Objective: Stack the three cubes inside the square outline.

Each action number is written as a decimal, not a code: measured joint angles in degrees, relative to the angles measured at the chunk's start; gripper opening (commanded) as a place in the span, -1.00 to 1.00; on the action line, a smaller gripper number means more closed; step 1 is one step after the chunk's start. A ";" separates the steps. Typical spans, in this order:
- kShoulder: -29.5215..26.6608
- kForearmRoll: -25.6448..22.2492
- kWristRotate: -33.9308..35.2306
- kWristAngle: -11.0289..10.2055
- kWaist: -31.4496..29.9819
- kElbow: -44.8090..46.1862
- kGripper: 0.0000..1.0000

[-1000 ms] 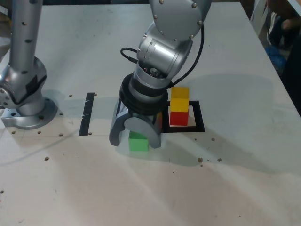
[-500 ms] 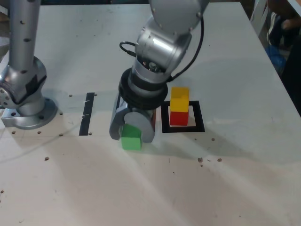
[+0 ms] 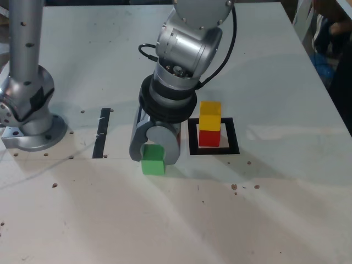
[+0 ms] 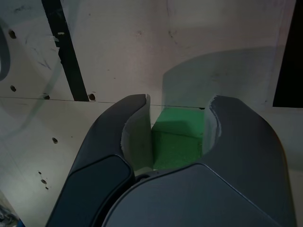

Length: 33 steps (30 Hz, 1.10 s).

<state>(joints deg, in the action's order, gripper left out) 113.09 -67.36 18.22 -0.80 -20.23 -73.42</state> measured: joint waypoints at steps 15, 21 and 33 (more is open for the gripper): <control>-10.64 -20.05 -4.38 -6.36 3.72 -13.15 -0.81; -8.56 -25.39 -11.22 -7.97 8.57 -24.45 -0.81; -0.42 -25.55 -14.60 -6.90 11.70 -36.00 -0.81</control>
<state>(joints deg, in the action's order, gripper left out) 112.67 -92.91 3.62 -7.69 -8.53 -109.42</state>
